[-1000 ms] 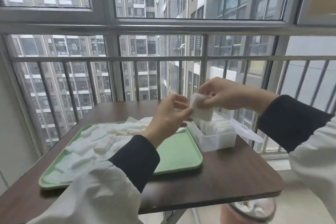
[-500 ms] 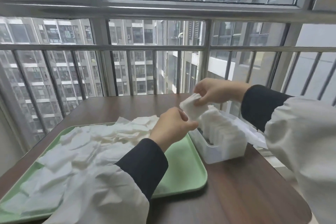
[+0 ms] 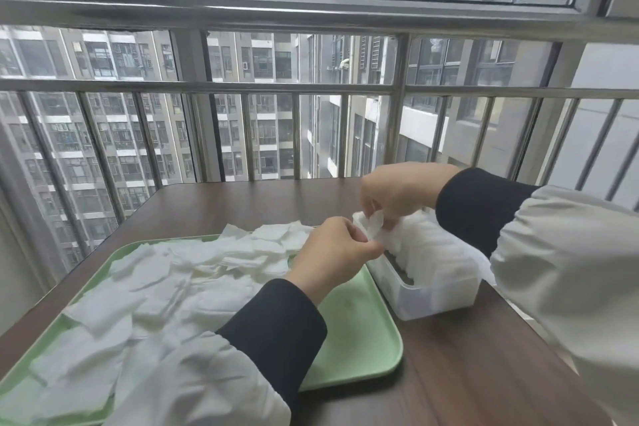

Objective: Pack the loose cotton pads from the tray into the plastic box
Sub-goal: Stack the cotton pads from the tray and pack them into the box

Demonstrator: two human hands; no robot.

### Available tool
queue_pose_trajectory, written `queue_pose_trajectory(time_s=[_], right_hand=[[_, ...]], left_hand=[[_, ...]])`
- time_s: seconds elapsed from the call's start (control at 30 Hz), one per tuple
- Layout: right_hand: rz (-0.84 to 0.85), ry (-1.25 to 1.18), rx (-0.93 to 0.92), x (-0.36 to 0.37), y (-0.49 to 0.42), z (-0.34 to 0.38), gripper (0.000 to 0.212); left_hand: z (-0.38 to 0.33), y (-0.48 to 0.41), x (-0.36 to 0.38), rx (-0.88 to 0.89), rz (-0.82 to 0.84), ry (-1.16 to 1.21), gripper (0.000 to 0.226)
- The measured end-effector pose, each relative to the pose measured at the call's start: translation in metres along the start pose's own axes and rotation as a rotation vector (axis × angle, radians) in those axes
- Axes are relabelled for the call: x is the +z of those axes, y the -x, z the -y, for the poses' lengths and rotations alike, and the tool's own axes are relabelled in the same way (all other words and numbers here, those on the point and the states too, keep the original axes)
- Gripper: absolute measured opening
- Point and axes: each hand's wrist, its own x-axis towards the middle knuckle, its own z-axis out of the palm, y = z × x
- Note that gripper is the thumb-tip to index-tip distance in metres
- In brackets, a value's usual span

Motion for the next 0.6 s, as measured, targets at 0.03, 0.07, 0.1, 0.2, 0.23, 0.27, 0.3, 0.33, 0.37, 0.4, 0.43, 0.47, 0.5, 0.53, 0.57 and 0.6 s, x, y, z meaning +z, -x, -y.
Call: queue_pose_trajectory(time_s=[0.03, 0.07, 0.1, 0.2, 0.23, 0.27, 0.3, 0.33, 0.37, 0.4, 0.43, 0.47, 0.5, 0.53, 0.57, 0.6], right_hand=[[-0.001, 0.003, -0.014, 0.002, -0.002, 0.004, 0.034], [-0.036, 0.003, -0.020, 0.003, -0.004, 0.007, 0.033], [-0.091, -0.006, -0.018, 0.003, -0.006, 0.008, 0.030], [-0.166, -0.056, -0.008, 0.003, -0.010, 0.007, 0.021], [-0.141, -0.071, -0.017, 0.003, -0.010, 0.007, 0.020], [-0.118, -0.085, -0.028, 0.004, -0.009, 0.007, 0.022], [-0.120, -0.090, -0.037, 0.005, -0.009, 0.007, 0.025], [-0.152, -0.089, -0.040, 0.007, -0.009, 0.007, 0.025], [-0.198, -0.083, -0.038, 0.009, -0.008, 0.007, 0.023], [-0.230, -0.076, -0.034, 0.010, -0.008, 0.007, 0.021], [-0.238, -0.073, -0.032, 0.012, -0.008, 0.008, 0.019], [-0.225, -0.073, -0.031, 0.013, -0.007, 0.009, 0.018], [-0.201, -0.079, -0.031, 0.014, -0.006, 0.010, 0.017], [-0.177, -0.096, -0.030, 0.013, -0.005, 0.010, 0.017], [-0.154, -0.123, -0.026, 0.011, -0.003, 0.010, 0.017], [-0.138, -0.158, -0.019, 0.008, -0.001, 0.008, 0.019]], left_hand=[[-0.001, 0.000, 0.001, 0.003, 0.003, 0.003, 0.025], [-0.001, 0.001, 0.001, 0.003, 0.005, 0.001, 0.024], [-0.002, 0.001, 0.001, 0.002, 0.003, -0.005, 0.025], [-0.003, 0.002, 0.000, 0.005, -0.012, -0.012, 0.028], [-0.003, 0.002, 0.000, 0.007, -0.017, -0.013, 0.027], [-0.004, 0.003, -0.001, 0.010, -0.019, -0.016, 0.026], [-0.004, 0.003, -0.001, 0.012, -0.017, -0.021, 0.025], [-0.005, 0.003, -0.002, 0.011, -0.014, -0.027, 0.025], [-0.006, 0.004, -0.002, 0.008, -0.012, -0.036, 0.025], [-0.006, 0.005, -0.003, 0.004, -0.014, -0.042, 0.026], [-0.007, 0.005, -0.003, 0.001, -0.017, -0.046, 0.026], [-0.007, 0.005, -0.003, 0.000, -0.018, -0.048, 0.025], [-0.007, 0.005, -0.003, -0.001, -0.016, -0.048, 0.025], [-0.007, 0.005, -0.004, -0.003, -0.011, -0.046, 0.025], [-0.007, 0.005, -0.004, -0.005, -0.005, -0.042, 0.025], [-0.007, 0.006, -0.004, -0.006, 0.000, -0.039, 0.024]])
